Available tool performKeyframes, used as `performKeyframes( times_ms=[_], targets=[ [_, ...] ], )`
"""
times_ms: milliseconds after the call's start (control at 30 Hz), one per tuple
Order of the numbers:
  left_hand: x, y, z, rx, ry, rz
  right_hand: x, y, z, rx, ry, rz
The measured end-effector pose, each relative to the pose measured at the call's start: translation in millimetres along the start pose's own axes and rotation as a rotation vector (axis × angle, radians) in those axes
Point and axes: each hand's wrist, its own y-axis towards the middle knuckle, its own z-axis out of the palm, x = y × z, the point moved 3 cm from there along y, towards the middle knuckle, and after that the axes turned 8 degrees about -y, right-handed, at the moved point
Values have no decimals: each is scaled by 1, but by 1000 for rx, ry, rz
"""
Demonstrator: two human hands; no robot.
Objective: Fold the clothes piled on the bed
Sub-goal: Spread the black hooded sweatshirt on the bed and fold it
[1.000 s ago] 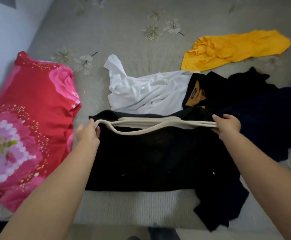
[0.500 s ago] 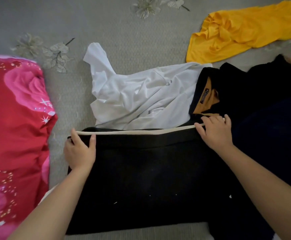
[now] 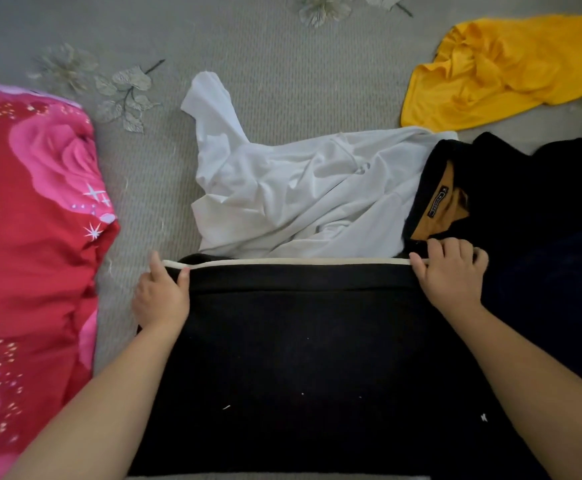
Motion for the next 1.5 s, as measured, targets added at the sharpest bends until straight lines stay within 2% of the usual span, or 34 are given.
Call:
performKeyframes(
  times_ms=[133, 300, 400, 467, 633, 800, 967, 1133, 1233, 1300, 1400, 1500],
  targets=[
    [7, 2, -1, -1, 17, -6, 0, 0, -5, 67, 34, 6],
    [20, -26, -10, -63, 49, 247, -3, -21, -10, 24, 32, -92],
    [17, -29, -17, -32, 9, 346, -4, -28, -21, -42, 94, -37],
    [14, -30, -23, -24, -80, 297, -6, -32, -26, 2, 188, 41],
    [43, -69, -21, 195, -188, 46, -18, -82, -10, 205, 239, 182],
    [63, -94, -24, 354, -305, -86, -27, -121, 4, 355, 556, 263],
    [67, -91, -26, 363, -482, -99, -29, -126, 4, 310, 603, 267],
    [59, -100, -30, 319, -509, -26, -36, -135, 5, 296, 676, 369],
    [60, -100, -32, 328, -495, 0, -36, -133, 3, 366, 727, 262],
    [58, -99, -33, 364, -627, -54, -34, -131, 2, 428, 800, 209],
    [56, -92, -35, 512, -857, -220, -33, -125, 2, 479, 929, 207],
    [54, -81, -34, 601, -878, -229, -30, -119, 1, 498, 993, 149]
  ],
)
